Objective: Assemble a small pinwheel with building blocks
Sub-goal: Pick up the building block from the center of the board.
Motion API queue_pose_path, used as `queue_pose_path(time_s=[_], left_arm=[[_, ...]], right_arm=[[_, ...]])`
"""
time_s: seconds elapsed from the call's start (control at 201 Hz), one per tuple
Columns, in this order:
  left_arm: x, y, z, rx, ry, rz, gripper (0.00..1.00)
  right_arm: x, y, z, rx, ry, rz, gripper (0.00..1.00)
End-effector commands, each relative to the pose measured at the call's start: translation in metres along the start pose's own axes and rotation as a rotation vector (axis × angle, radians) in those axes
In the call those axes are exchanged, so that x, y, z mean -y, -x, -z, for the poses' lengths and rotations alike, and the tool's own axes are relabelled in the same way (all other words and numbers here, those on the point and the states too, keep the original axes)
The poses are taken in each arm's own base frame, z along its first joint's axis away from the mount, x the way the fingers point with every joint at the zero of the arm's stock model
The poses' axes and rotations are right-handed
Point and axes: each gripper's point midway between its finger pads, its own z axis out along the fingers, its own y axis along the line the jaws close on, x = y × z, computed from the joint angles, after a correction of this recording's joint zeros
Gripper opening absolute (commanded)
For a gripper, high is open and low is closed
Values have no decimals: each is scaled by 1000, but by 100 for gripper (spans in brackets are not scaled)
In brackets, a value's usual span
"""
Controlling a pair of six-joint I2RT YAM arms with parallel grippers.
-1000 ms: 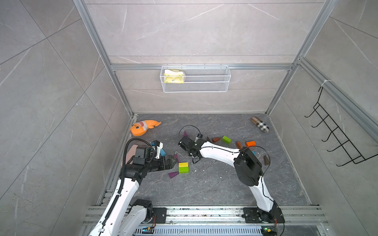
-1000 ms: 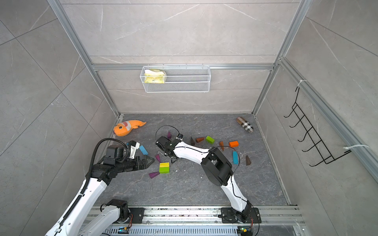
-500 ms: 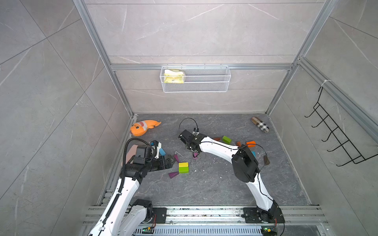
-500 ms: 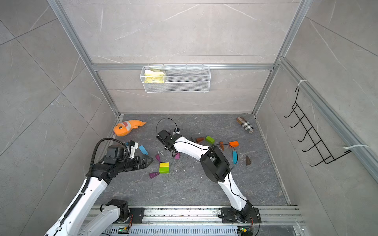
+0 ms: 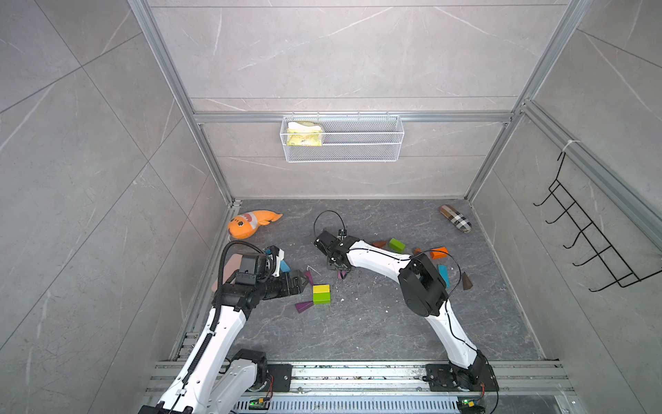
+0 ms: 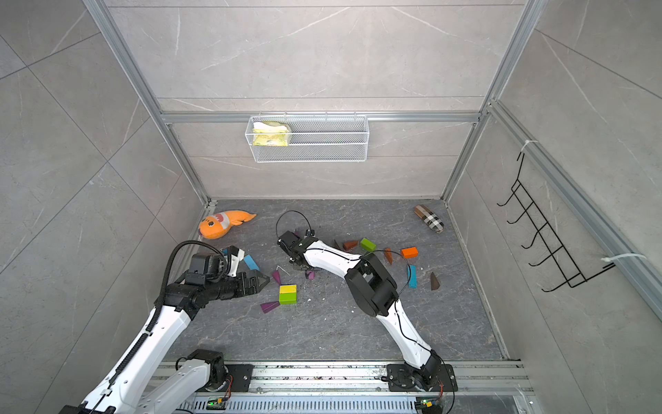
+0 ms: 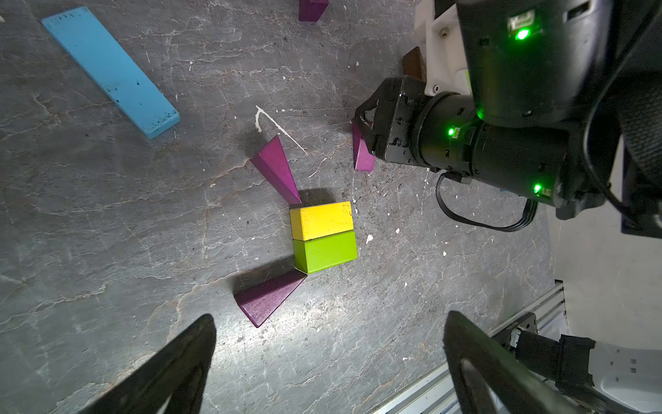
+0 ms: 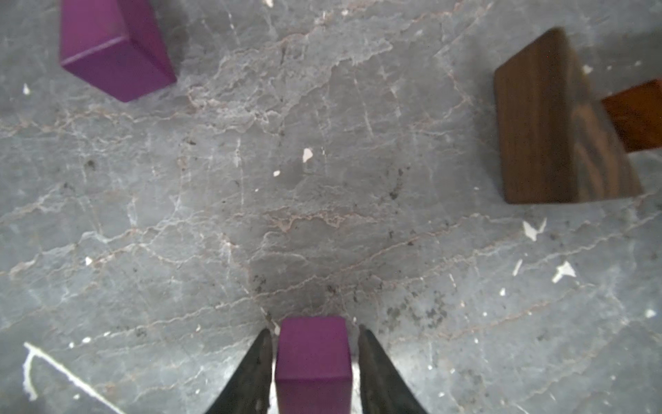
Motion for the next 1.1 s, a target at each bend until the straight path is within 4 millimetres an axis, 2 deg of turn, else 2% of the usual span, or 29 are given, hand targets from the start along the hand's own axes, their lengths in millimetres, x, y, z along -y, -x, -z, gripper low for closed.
queue_pose_path(time_s=[0.0, 0.124, 0.229, 0.294, 0.388, 0.538, 0.642, 0.712, 0.796, 0.921, 1.016, 1.09], left_arm=[[9, 10, 3, 30, -29, -18, 100], [10, 14, 2, 31, -32, -29, 100], [19, 20, -2, 16, -79, -52, 100], [32, 25, -6, -3, -153, -87, 100], [45, 29, -16, -47, -219, -136, 97], [58, 39, -35, -37, -138, -375, 92], [67, 54, -42, 98, -152, -530, 85], [75, 57, -43, 204, -201, -651, 79], [66, 66, -50, 245, -144, -668, 75], [50, 70, -76, 109, -57, -663, 61], [46, 73, -94, 49, -19, -663, 59], [49, 77, -101, 53, -18, -673, 59]], right_arm=[[0, -11, -13, -43, 1, 24, 37], [-2, -15, -14, -51, 52, 5, 29], [-1, -12, -13, -45, 138, -45, 25], [-3, -9, -10, -26, 237, -88, 24], [-18, -1, 0, 22, 485, -154, 24], [-28, -1, 9, 36, 759, -221, 23], [-33, 11, 19, 47, 917, -293, 23], [-33, 15, 22, 37, 973, -343, 23], [-30, 16, 16, 17, 1001, -397, 23], [-20, 14, -3, -11, 1036, -514, 23], [-15, 8, -16, -29, 1015, -538, 23], [-13, 8, -15, -23, 1002, -525, 24]])
